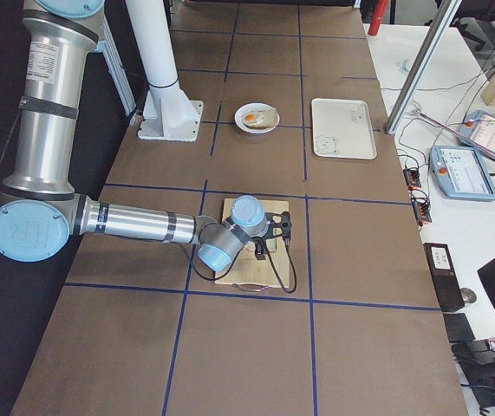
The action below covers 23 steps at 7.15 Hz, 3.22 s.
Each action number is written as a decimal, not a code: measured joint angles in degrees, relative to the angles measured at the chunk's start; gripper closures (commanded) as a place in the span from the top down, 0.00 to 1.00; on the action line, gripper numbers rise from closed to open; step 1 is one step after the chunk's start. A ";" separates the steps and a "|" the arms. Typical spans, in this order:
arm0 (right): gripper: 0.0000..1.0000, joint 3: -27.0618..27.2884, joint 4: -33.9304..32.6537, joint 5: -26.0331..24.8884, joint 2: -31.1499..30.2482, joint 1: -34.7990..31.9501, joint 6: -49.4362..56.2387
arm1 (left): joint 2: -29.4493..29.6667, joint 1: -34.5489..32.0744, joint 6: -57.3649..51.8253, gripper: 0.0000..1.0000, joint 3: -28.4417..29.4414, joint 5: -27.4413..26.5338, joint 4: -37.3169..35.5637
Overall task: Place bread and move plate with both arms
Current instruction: 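Lower the right gripper and grasp the bread slice's edge, then lift the bread slice and carry it over the white plate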
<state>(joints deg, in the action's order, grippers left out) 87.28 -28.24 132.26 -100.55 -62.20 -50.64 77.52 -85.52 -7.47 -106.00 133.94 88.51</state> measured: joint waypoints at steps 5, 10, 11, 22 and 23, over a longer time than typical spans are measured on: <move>0.79 -1.71 2.74 -1.83 -0.14 2.87 -2.65 | 0.00 0.09 0.00 1.00 0.01 0.00 0.00; 0.66 -2.53 2.75 -1.92 -0.12 3.40 -2.63 | 0.00 0.09 0.00 1.00 0.08 0.00 0.00; 0.52 -2.55 2.75 -1.92 -0.11 3.58 -2.63 | 0.00 0.09 0.00 1.00 0.09 0.00 0.00; 0.00 2.85 1.61 5.26 1.06 1.87 -3.00 | 0.02 0.09 0.00 1.00 0.01 0.00 0.00; 0.00 3.88 0.91 7.66 3.26 0.75 -3.14 | 0.05 0.09 0.00 1.00 0.01 0.00 0.00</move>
<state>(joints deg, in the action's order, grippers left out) 91.16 -27.34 139.92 -97.29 -61.45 -53.78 77.57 -85.43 -7.47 -106.00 133.95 88.51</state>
